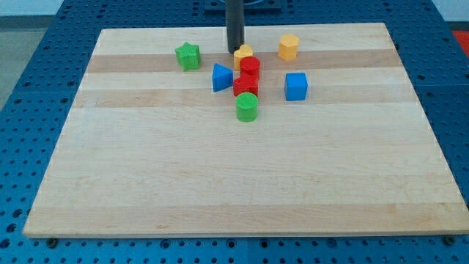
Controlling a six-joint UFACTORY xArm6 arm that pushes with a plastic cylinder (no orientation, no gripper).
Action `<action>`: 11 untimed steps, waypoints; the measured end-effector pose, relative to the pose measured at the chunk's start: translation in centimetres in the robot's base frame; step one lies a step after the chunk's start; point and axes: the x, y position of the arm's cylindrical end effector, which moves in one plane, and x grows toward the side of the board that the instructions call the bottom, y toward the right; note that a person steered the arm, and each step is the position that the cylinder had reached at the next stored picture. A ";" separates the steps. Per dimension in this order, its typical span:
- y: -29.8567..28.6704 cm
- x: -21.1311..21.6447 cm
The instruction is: Move yellow heart right diagonally towards red circle
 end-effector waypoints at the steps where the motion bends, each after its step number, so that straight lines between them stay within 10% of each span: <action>1: 0.7 0.0; 4: 2.0 -6.3; 6: -4.2 -2.9; 11: 3.2 1.9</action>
